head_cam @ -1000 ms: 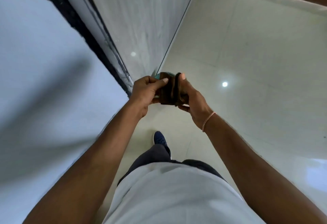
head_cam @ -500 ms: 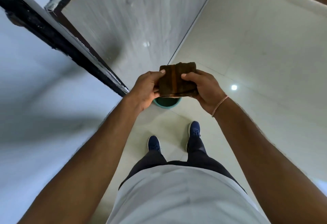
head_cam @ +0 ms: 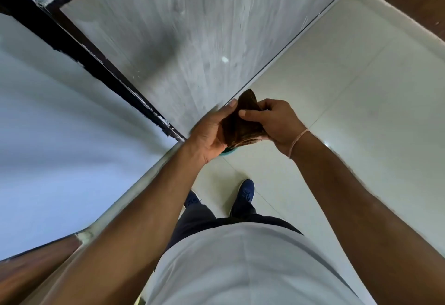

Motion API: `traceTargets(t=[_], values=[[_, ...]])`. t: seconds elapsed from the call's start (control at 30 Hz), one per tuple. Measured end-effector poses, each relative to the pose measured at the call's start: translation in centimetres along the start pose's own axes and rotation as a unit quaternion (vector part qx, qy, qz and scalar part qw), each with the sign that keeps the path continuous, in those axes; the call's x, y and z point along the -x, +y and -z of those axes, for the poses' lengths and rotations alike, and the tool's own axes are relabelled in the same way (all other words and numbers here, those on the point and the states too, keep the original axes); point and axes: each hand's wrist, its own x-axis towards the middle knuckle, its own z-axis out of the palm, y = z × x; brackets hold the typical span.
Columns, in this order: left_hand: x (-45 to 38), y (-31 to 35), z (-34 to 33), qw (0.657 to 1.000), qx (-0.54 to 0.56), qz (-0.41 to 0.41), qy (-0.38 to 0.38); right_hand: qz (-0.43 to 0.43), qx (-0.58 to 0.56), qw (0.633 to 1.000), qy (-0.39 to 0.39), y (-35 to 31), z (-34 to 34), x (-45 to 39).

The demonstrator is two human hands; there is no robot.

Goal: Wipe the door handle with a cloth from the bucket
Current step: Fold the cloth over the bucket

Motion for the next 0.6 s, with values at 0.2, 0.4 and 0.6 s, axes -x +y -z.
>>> traceTargets(t=[0.2, 0.4, 0.6], values=[[-0.4, 0.5, 0.8, 0.996, 0.083, 0.012, 0.025, -0.055, -0.138, 0.983, -0.104, -1.4, -1.4, -0.4], [-0.4, 1.9, 2.3, 0.996, 0.076, 0.039, 0.009, 0.001, 0.074, 0.997, -0.007, -1.9, -2.9, -0.3], [0.8, 4.2, 2.4, 0.996, 0.059, 0.049, -0.039, -0.01, -0.024, 0.999, -0.037, -3.0, -5.9, 1.1]])
